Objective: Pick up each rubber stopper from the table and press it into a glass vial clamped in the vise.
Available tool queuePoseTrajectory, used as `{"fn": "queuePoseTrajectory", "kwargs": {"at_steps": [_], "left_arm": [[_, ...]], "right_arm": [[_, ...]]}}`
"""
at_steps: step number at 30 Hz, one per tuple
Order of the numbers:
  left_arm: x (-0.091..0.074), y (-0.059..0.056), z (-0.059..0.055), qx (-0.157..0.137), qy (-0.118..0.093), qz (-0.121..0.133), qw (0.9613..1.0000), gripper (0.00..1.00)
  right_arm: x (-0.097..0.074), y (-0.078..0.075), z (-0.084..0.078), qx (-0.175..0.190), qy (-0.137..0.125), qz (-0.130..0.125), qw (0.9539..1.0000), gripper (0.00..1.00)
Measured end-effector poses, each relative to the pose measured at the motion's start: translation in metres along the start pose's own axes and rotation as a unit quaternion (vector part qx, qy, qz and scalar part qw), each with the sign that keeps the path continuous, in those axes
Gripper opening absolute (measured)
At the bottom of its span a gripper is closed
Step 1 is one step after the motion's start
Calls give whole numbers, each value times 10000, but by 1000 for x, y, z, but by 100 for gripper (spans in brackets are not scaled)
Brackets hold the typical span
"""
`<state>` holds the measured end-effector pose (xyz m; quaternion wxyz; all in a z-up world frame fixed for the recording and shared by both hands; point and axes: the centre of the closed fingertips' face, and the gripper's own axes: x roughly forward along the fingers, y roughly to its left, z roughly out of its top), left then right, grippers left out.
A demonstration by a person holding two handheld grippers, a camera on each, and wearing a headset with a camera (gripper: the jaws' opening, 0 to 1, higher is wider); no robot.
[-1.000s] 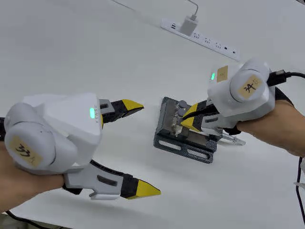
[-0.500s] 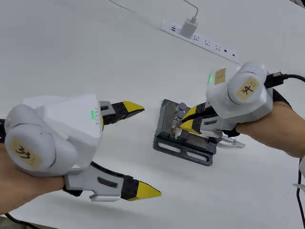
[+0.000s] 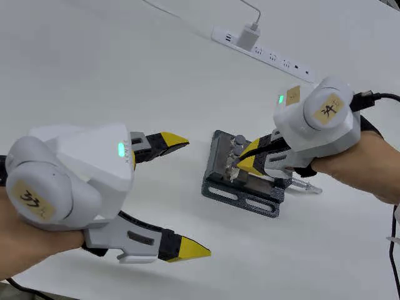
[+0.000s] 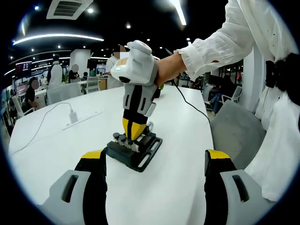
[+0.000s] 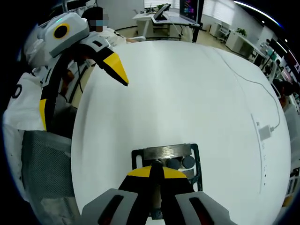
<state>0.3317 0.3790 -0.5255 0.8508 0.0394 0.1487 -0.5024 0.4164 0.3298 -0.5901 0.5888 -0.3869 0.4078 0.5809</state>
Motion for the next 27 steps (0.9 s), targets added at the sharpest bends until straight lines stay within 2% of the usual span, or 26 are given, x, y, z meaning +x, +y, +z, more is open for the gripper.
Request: {"fn": "queuePoseTrajectory", "kwargs": {"at_steps": [19,27], "left_arm": [[3,0,2,-3,-27,-6,10000,85],[3,-1,1,-5,-16,-22,10000,85]], "right_arm": [[2,0,-1,-192,112,-141,9997,2],[2,2,1,-176,167,-94,9997,2]]}}
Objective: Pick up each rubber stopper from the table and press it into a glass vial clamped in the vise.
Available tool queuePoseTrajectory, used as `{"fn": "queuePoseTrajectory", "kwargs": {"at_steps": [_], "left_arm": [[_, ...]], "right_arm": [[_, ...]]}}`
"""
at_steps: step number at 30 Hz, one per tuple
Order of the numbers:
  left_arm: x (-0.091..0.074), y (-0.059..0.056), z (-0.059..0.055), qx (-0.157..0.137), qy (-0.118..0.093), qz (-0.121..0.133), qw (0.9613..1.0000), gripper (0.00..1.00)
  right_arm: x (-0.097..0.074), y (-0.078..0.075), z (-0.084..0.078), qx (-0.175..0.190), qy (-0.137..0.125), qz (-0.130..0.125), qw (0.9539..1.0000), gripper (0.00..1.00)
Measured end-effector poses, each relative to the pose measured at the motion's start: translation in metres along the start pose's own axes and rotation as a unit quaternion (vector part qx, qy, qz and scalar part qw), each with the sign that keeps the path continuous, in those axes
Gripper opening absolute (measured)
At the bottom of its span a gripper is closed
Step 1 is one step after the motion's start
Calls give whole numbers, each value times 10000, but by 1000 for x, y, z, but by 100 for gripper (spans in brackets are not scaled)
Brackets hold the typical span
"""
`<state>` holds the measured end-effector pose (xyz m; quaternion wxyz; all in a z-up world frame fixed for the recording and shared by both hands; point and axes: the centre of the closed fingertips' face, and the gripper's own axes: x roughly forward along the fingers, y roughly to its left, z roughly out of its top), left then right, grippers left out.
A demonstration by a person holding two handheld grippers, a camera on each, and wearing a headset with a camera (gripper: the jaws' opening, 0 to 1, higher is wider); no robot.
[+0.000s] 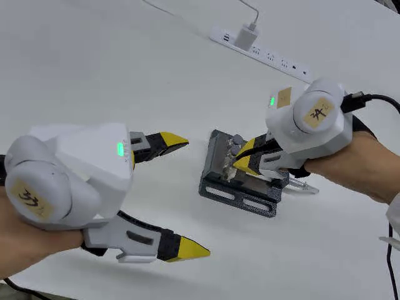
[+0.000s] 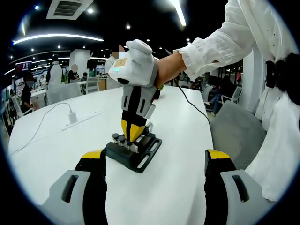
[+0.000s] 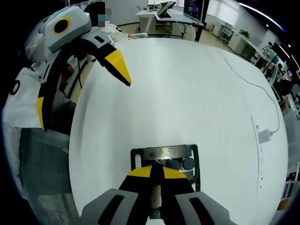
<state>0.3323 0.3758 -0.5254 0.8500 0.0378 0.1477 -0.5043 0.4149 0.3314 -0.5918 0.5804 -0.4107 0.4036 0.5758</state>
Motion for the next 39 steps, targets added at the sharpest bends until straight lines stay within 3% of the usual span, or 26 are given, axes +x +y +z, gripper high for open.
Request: {"fn": "queuePoseTrajectory", "kwargs": {"at_steps": [22,34,39], "left_arm": [[1,1,0,-13,-30,9,10000,85],[3,2,1,-45,-45,49,10000,84],[2,1,0,-41,-15,46,10000,84]], "right_arm": [[1,1,1,-224,181,35,9996,1],[4,0,3,-221,247,205,9992,1],[5,1,4,-289,446,266,9982,1]]}}
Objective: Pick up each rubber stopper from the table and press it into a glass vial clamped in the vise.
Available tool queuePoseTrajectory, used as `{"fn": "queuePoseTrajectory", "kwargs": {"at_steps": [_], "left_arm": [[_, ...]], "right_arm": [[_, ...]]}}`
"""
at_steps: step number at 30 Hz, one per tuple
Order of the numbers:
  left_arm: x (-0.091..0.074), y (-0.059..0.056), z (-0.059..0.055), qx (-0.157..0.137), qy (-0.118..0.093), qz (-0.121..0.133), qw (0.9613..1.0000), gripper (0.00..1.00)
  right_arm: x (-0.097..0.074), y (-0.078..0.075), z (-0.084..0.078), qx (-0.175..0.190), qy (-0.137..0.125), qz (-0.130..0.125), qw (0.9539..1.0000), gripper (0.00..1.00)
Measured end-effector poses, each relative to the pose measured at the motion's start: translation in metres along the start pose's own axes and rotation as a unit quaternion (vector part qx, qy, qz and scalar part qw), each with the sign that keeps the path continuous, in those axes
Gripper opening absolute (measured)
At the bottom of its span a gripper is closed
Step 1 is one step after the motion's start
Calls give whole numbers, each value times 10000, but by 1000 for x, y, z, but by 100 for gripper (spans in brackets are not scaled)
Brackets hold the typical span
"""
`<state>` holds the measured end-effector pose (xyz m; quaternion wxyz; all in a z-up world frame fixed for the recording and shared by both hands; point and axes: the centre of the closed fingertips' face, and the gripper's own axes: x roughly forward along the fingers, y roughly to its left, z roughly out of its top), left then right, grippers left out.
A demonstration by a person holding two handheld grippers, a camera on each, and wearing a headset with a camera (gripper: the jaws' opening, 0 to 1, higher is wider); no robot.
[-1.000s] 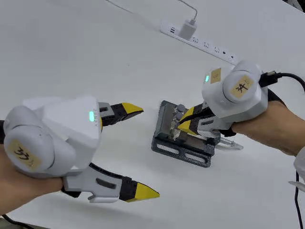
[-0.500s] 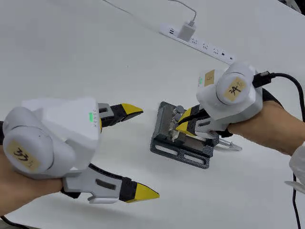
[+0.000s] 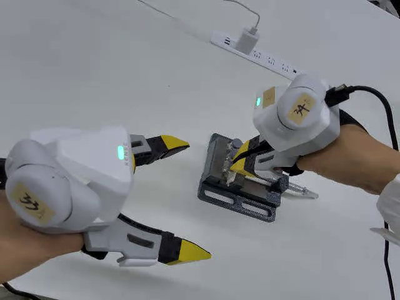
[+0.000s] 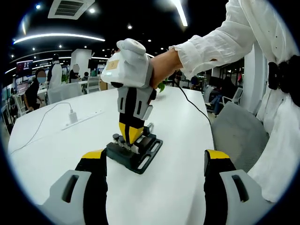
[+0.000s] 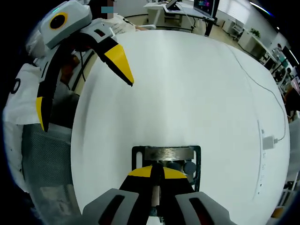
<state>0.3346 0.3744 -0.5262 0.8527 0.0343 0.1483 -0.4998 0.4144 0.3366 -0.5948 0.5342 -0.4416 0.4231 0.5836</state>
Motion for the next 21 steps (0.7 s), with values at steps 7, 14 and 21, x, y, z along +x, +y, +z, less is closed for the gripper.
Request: {"fn": "queuePoseTrajectory", "kwargs": {"at_steps": [7,14,21], "left_arm": [[0,3,1,-9,-26,40,10000,84],[0,3,2,4,-26,24,10000,84],[1,1,5,19,-42,29,10000,84]], "right_arm": [[0,1,-1,-33,68,-10,10000,0],[0,1,-2,7,25,-101,9999,0],[0,1,-4,180,-231,-227,9993,0]]}}
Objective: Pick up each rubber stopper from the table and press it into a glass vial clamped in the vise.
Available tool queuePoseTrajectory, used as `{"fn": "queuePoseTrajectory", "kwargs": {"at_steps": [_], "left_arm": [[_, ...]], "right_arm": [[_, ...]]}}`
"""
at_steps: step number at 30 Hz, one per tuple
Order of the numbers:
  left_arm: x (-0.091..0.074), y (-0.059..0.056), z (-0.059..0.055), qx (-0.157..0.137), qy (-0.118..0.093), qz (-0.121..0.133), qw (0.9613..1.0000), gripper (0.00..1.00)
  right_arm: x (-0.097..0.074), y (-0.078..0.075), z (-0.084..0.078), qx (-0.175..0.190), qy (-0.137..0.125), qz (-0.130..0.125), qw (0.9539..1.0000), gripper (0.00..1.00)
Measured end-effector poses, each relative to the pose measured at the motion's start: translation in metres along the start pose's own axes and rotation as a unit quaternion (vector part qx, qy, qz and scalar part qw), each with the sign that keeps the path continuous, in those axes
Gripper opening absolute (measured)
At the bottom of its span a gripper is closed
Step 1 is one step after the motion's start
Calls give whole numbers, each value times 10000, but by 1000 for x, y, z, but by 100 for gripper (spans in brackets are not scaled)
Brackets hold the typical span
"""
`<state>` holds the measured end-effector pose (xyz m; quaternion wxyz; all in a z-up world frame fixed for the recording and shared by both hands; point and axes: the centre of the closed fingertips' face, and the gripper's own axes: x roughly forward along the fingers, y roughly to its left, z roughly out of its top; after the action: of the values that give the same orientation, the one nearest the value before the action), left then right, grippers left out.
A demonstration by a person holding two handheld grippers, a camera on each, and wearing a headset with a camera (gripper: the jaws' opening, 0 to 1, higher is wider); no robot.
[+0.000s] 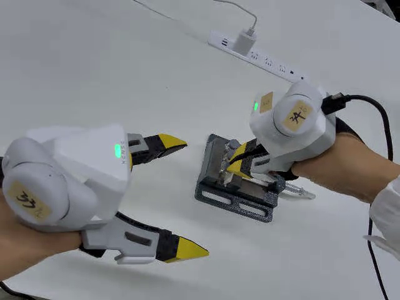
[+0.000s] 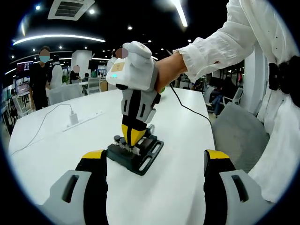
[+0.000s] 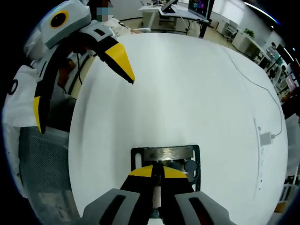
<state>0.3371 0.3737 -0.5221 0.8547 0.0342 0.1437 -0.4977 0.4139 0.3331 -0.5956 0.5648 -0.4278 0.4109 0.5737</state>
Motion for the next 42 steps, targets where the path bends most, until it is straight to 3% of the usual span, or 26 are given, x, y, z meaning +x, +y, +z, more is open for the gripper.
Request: {"fn": "queuePoseTrajectory", "kwargs": {"at_steps": [8,19,26,28,42], "left_arm": [[-1,-1,2,40,7,7,10000,84],[-6,-6,7,113,18,32,9999,84],[-12,-8,4,203,142,54,9997,85],[-14,-8,2,243,179,62,9995,85],[-29,-3,-1,224,334,283,9988,86]], "right_arm": [[0,-1,-1,166,-201,-88,9996,0],[-1,0,0,32,-327,-447,9985,0],[-3,-1,1,474,-577,-620,9953,0],[-3,-1,1,423,-581,-660,9952,0],[-4,-1,2,741,-898,-645,9911,1]]}}
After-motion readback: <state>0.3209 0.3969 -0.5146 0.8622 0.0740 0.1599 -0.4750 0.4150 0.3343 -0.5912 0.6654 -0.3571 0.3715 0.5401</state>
